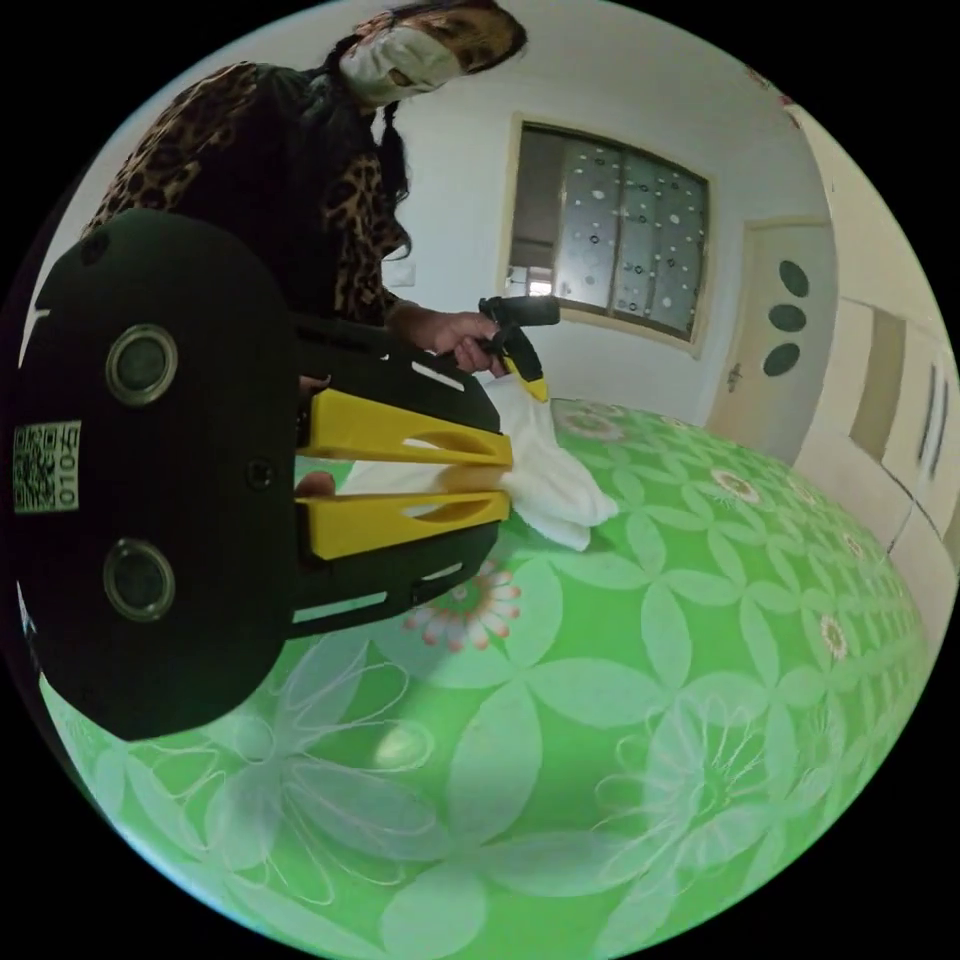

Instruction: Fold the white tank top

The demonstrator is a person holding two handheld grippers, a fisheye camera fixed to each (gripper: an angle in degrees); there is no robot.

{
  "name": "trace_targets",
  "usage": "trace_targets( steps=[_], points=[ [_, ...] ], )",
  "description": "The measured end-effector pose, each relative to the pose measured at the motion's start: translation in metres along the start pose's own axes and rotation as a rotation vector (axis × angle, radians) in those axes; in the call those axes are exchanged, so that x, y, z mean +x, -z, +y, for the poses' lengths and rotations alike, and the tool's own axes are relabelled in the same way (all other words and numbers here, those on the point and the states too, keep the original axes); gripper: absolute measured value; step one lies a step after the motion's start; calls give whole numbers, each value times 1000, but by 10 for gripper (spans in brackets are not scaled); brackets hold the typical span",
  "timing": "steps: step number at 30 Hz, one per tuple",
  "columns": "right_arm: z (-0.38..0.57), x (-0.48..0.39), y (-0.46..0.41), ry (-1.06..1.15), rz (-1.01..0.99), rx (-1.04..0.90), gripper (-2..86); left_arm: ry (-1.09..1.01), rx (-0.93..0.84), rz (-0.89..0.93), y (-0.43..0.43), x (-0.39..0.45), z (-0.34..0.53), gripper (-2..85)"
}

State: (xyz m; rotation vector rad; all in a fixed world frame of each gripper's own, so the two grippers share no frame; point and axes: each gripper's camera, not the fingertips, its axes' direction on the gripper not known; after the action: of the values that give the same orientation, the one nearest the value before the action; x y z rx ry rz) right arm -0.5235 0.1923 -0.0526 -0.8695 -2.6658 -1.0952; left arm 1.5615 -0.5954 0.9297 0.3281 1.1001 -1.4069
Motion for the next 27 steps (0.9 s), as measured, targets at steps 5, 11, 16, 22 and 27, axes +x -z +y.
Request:
trace_targets(
  steps=[5,11,16,22,27],
  points=[
    [56,32,34,-60,3,76,95,44,-78,32,-19,-24,-34,11],
    [97,39,3,-53,28,28,106,-6,-139,58,-27,-23,-54,12],
    [83,59,-23,-48,-10,52,73,-15,-174,65,-33,-28,-67,12],
    [87,81,-21,-169,-127,80,57,22,-193,126,-29,-45,-76,12],
    [89,45,-16,-243,-95,92,56,-17,-220,200,-16,-45,-80,11]
  ],
)
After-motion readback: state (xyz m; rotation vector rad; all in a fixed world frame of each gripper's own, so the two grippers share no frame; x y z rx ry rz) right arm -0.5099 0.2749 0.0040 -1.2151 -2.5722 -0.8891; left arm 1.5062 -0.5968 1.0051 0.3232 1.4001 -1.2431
